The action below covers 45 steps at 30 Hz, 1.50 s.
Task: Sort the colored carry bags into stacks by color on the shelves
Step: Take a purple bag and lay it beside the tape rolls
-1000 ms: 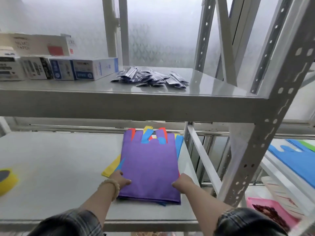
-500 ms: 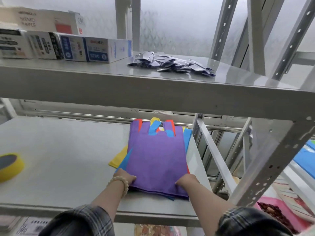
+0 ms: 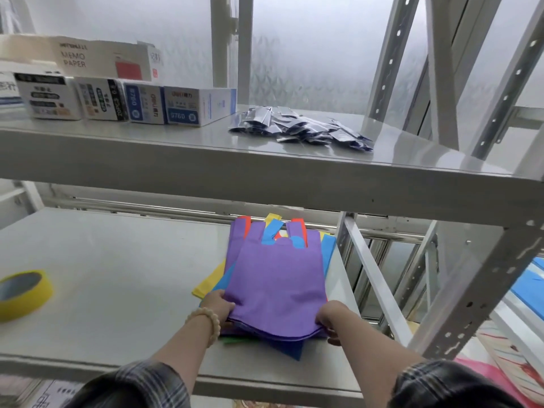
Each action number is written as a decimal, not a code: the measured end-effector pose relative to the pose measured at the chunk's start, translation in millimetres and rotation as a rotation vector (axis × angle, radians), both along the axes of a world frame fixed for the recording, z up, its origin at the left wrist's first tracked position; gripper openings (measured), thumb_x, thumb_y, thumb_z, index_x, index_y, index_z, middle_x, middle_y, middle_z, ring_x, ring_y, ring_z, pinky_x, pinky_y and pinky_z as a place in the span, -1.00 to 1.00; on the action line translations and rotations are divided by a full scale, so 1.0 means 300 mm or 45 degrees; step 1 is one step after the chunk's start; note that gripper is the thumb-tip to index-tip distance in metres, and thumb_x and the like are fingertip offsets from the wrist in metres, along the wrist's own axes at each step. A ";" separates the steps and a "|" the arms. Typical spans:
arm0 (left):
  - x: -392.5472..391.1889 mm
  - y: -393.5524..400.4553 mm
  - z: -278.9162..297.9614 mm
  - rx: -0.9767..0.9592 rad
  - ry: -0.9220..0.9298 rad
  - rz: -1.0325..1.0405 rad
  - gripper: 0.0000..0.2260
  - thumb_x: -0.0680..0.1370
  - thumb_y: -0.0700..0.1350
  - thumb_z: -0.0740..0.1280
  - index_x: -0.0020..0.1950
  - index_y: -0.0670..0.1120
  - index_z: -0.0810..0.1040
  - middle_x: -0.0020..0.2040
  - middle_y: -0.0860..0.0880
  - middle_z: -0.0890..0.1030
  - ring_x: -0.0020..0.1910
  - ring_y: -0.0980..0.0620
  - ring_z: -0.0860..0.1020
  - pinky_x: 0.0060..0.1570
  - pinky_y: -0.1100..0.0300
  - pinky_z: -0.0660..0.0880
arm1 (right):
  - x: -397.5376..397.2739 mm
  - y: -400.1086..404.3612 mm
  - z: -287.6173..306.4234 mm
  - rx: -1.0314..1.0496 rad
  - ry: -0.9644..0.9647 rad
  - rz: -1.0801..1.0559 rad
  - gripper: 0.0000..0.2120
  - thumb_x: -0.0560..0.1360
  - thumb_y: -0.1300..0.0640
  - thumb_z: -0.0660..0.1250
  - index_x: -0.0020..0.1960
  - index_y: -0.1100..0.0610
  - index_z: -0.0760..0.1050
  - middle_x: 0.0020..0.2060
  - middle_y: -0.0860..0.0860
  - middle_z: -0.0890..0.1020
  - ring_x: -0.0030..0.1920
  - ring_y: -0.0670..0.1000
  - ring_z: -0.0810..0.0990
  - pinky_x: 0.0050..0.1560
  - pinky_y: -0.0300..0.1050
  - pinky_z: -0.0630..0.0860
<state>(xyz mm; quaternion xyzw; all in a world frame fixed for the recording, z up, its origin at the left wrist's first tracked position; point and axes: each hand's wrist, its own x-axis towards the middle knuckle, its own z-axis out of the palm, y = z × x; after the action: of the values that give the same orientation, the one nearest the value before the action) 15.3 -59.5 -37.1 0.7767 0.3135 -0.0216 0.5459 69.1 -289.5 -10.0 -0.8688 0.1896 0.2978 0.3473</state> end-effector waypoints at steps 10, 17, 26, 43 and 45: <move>-0.059 0.129 0.096 0.102 -0.243 0.236 -0.83 0.49 -0.30 0.24 -0.21 -0.05 0.50 -0.15 -0.21 0.58 -0.12 -0.22 0.57 0.01 -0.13 0.57 | 0.004 0.123 0.051 0.592 -0.101 -0.088 -0.79 0.51 0.37 0.08 -0.08 0.22 0.48 -0.51 0.11 0.40 -0.53 0.01 0.36 -0.46 -0.24 0.41; -0.145 0.196 0.125 0.052 -0.211 0.384 -0.88 0.51 -0.32 0.18 -0.11 -0.18 0.49 -0.14 -0.18 0.51 -0.22 -0.13 0.47 -0.22 0.10 0.54 | -0.035 0.220 0.015 0.681 0.072 -0.085 -0.87 0.50 0.39 0.11 -0.01 0.25 0.34 -0.27 0.15 0.42 -0.36 0.08 0.47 -0.59 -0.24 0.51; -0.171 0.239 0.089 -0.122 -0.131 0.373 -0.91 0.48 -0.31 0.27 -0.17 -0.14 0.47 -0.08 -0.20 0.56 -0.12 -0.17 0.55 -0.10 -0.03 0.60 | -0.039 0.254 -0.034 0.511 0.187 0.001 -0.70 0.55 0.21 0.24 0.24 0.27 0.30 0.01 0.17 0.50 -0.04 0.11 0.54 0.08 -0.06 0.55; -0.151 0.329 0.046 -0.436 0.297 0.140 -0.76 0.49 0.00 0.34 -0.01 -0.17 0.50 -0.16 -0.12 0.55 -0.23 -0.04 0.60 -0.19 0.14 0.51 | 0.181 0.263 -0.063 0.557 -0.162 -0.220 -0.77 0.49 0.24 0.27 0.13 0.28 0.41 -0.21 0.17 0.51 -0.35 0.06 0.46 -0.40 -0.18 0.43; -0.136 0.369 0.040 -0.504 0.304 0.106 -0.65 0.44 0.08 0.37 0.06 -0.16 0.53 -0.12 -0.09 0.58 -0.19 -0.06 0.59 -0.15 0.11 0.54 | 0.216 0.274 -0.069 0.565 -0.245 -0.206 -0.79 0.50 0.28 0.27 0.12 0.30 0.40 -0.27 0.13 0.45 -0.35 0.04 0.42 -0.34 -0.13 0.43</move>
<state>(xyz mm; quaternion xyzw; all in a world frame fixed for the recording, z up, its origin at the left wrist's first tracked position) -25.4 51.2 -25.2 0.6329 0.3973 -0.1520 0.6469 134.0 -207.2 -30.6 -0.7776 0.1544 0.2194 0.5687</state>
